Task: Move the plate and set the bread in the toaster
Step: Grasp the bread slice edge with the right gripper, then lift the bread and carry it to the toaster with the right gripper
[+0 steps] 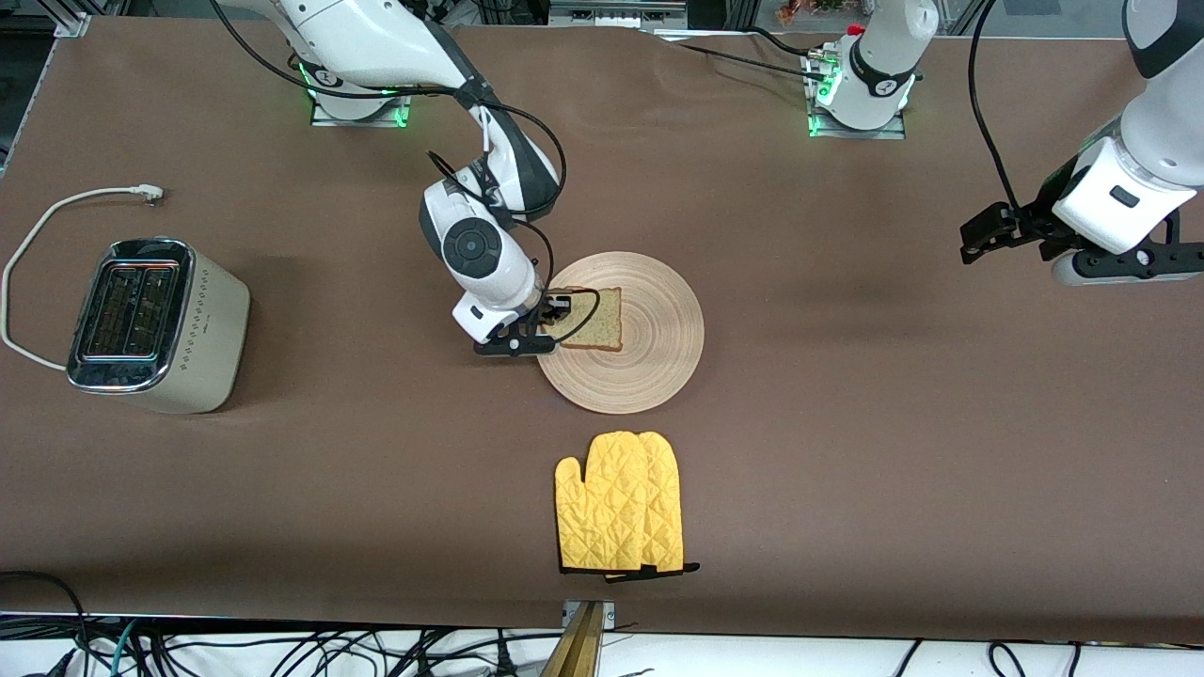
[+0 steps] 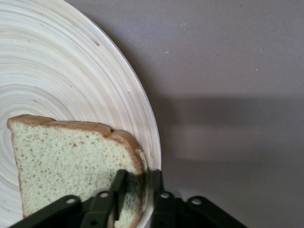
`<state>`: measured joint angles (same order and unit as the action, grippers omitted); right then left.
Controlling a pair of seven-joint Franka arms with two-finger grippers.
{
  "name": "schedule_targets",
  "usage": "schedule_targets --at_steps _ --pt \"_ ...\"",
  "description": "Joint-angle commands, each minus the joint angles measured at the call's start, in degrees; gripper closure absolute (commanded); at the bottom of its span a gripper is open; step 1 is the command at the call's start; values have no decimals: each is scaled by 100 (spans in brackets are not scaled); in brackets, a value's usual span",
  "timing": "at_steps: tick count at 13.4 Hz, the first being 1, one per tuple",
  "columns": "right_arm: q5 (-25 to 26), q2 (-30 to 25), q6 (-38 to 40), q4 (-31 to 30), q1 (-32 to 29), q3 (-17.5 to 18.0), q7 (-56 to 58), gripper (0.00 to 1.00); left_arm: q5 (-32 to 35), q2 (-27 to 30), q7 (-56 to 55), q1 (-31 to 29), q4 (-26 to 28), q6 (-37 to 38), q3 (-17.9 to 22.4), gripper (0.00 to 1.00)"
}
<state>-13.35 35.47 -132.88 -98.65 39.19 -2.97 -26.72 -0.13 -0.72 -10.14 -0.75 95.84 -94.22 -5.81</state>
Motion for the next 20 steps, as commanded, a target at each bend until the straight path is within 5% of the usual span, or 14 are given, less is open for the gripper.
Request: schedule_targets --at_steps 1,6,15,20 --pt "-71 -40 -80 -101 27 -19 -53 100 -93 195 12 102 172 -9 167 0" --pt "-62 -92 252 205 9 -37 27 100 -119 195 3 224 172 -9 317 0" --pt "1492 -655 3810 2138 -52 -441 489 100 -58 204 -41 242 217 -44 283 0" --pt "1694 -725 4999 2641 9 -1853 2737 100 -40 187 -58 233 146 96 230 0"
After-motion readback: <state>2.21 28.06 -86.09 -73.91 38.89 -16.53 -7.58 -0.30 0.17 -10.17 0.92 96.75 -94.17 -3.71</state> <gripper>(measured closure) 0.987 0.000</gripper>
